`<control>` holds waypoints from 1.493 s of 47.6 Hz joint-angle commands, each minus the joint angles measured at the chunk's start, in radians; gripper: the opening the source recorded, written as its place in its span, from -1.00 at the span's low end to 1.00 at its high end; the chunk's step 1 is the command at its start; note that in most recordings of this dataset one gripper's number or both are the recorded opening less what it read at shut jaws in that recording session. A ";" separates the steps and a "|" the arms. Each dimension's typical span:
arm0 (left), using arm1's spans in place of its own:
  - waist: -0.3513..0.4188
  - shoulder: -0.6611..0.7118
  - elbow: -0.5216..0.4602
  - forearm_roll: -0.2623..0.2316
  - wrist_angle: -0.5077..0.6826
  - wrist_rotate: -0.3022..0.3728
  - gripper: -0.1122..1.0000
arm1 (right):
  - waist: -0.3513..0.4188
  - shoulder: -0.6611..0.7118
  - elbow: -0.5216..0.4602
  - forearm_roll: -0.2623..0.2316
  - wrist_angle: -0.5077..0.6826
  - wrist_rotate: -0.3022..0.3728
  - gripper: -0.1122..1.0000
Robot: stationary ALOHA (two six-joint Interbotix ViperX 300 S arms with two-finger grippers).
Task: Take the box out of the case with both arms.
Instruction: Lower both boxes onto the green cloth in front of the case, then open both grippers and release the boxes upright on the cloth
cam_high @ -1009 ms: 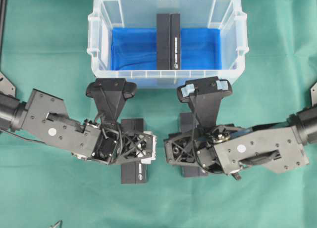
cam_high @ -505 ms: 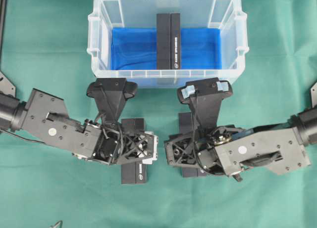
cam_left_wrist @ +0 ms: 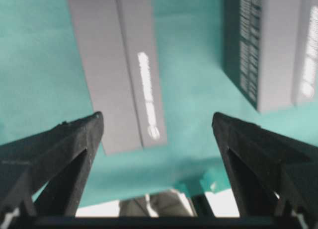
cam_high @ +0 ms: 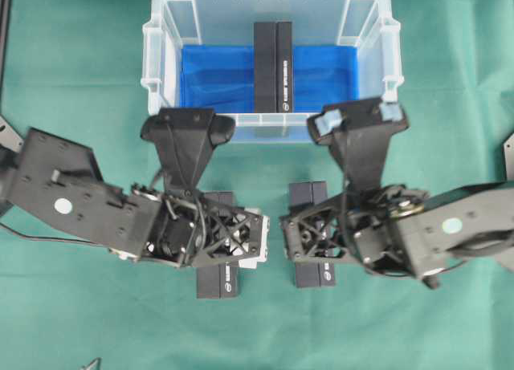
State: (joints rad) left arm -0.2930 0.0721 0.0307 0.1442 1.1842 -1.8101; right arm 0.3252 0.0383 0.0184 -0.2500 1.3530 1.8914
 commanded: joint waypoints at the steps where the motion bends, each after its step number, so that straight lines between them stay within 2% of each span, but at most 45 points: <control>1: 0.020 -0.035 -0.097 0.006 0.080 0.038 0.74 | 0.005 -0.048 -0.066 -0.020 0.055 -0.021 0.82; 13: 0.034 -0.029 -0.307 0.011 0.293 0.126 0.74 | 0.003 -0.057 -0.247 -0.061 0.232 -0.138 0.82; 23: 0.032 -0.026 -0.416 0.012 0.388 0.147 0.74 | 0.003 -0.057 -0.370 -0.109 0.316 -0.179 0.82; 30: 0.037 -0.026 -0.416 0.021 0.425 0.164 0.74 | 0.003 -0.054 -0.377 -0.117 0.342 -0.190 0.82; 71: 0.043 -0.044 -0.380 0.025 0.425 0.176 0.74 | 0.003 -0.046 -0.377 -0.117 0.344 -0.187 0.82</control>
State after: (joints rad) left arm -0.2531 0.0629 -0.3375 0.1641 1.6091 -1.6352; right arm 0.3267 0.0123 -0.3390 -0.3605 1.6950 1.7027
